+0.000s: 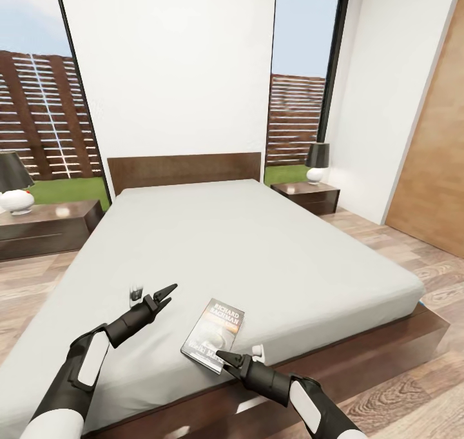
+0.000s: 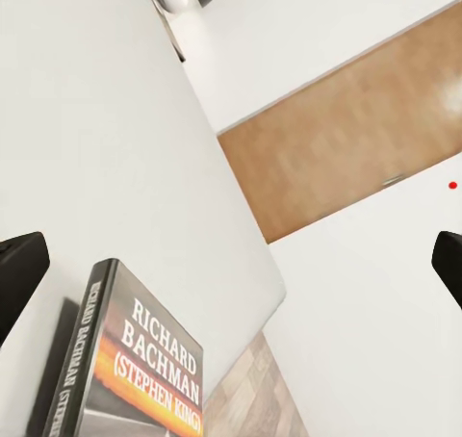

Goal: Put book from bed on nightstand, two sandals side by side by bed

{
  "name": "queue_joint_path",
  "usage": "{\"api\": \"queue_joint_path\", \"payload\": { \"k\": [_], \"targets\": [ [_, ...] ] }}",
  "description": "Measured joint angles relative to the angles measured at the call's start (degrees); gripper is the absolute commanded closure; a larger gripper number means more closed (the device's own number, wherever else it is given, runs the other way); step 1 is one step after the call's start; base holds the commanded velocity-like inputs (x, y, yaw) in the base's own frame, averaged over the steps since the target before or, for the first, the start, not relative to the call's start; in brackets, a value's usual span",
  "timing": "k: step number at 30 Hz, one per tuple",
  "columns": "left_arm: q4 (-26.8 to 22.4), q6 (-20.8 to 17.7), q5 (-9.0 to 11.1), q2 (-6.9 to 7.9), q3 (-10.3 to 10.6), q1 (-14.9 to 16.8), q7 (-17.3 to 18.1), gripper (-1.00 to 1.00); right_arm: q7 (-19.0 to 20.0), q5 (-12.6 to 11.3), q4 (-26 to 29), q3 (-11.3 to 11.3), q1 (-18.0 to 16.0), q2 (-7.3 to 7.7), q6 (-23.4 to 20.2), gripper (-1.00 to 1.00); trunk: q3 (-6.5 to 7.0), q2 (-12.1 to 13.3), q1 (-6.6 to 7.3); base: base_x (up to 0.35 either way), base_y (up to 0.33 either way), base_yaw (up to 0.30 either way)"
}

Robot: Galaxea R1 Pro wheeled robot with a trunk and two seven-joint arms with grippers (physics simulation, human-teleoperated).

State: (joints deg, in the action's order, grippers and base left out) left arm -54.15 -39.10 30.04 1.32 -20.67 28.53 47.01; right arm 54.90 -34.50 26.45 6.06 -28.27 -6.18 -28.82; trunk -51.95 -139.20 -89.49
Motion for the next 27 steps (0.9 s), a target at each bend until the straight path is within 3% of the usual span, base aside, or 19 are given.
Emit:
{"api": "queue_joint_path", "payload": {
  "k": [27],
  "targets": [
    [0.03,0.00,0.00,0.00,-0.01,0.00,-0.02,-1.00,0.00,0.01,0.00,0.00,0.00,0.00,0.00,-1.00,0.00,0.00,0.00,0.025,0.017,0.000]
  ]
}}
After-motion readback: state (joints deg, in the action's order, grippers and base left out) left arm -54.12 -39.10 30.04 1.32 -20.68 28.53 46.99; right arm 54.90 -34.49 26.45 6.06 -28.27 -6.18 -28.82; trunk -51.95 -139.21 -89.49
